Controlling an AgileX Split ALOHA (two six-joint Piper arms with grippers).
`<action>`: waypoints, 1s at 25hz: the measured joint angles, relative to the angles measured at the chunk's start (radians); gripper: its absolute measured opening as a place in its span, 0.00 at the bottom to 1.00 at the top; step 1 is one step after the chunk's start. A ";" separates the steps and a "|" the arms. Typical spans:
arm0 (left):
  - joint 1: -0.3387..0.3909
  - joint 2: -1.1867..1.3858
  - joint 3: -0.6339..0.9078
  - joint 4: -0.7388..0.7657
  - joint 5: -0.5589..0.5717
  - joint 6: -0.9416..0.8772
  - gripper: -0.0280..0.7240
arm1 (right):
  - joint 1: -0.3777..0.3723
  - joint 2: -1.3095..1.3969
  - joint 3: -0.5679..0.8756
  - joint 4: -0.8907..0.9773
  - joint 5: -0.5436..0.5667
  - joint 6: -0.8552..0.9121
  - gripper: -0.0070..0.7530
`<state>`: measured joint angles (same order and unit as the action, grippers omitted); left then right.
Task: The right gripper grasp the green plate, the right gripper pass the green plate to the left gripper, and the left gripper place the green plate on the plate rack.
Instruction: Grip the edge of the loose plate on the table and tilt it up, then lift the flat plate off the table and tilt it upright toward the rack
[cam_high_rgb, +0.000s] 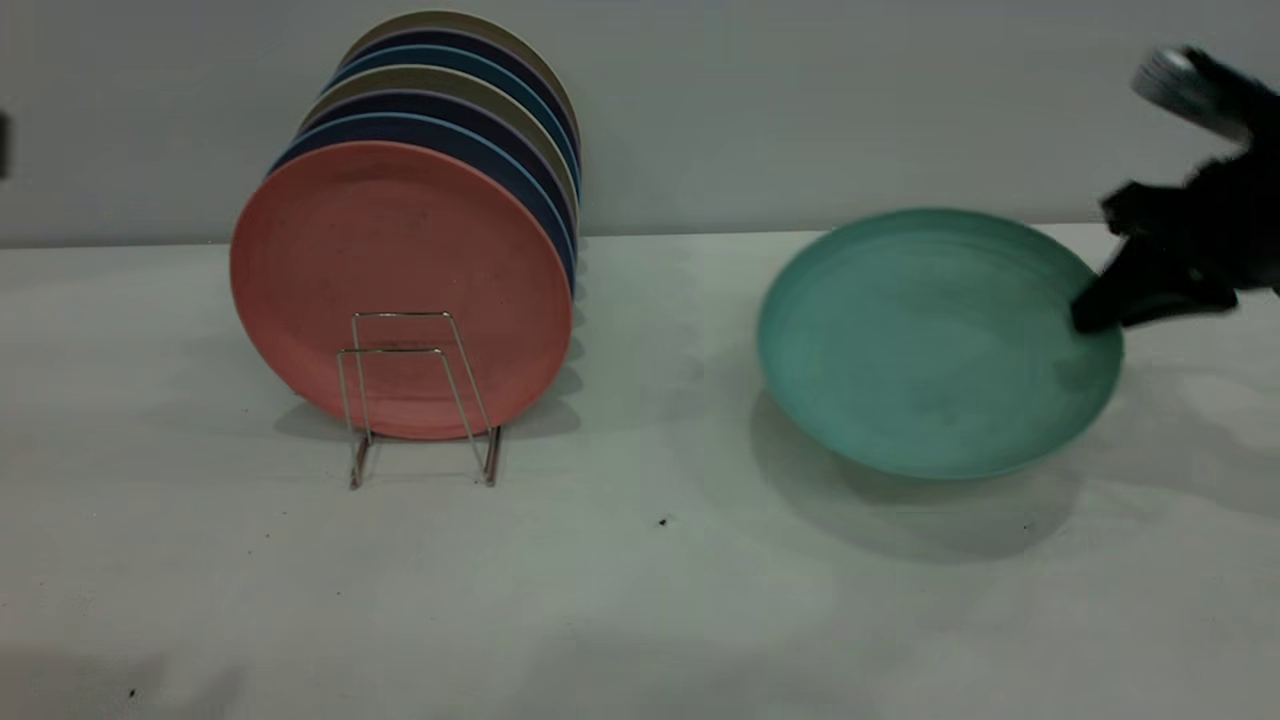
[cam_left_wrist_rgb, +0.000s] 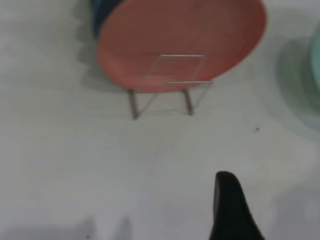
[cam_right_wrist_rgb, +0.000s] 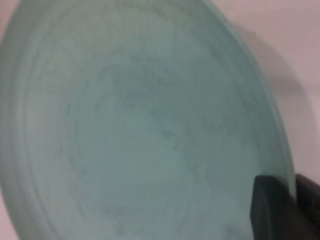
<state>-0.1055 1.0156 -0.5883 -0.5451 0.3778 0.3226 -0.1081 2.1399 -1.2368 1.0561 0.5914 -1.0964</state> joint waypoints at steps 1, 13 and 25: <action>-0.015 0.034 -0.012 -0.019 -0.002 0.019 0.63 | 0.029 -0.019 -0.001 -0.021 0.003 0.008 0.04; -0.109 0.362 -0.093 -0.269 -0.063 0.225 0.63 | 0.335 -0.182 -0.001 -0.015 0.090 0.019 0.04; -0.109 0.399 -0.104 -0.596 -0.097 0.538 0.63 | 0.449 -0.200 -0.002 0.266 0.177 -0.098 0.04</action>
<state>-0.2146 1.4144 -0.6921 -1.1408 0.2810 0.8607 0.3406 1.9401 -1.2387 1.3220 0.7681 -1.1945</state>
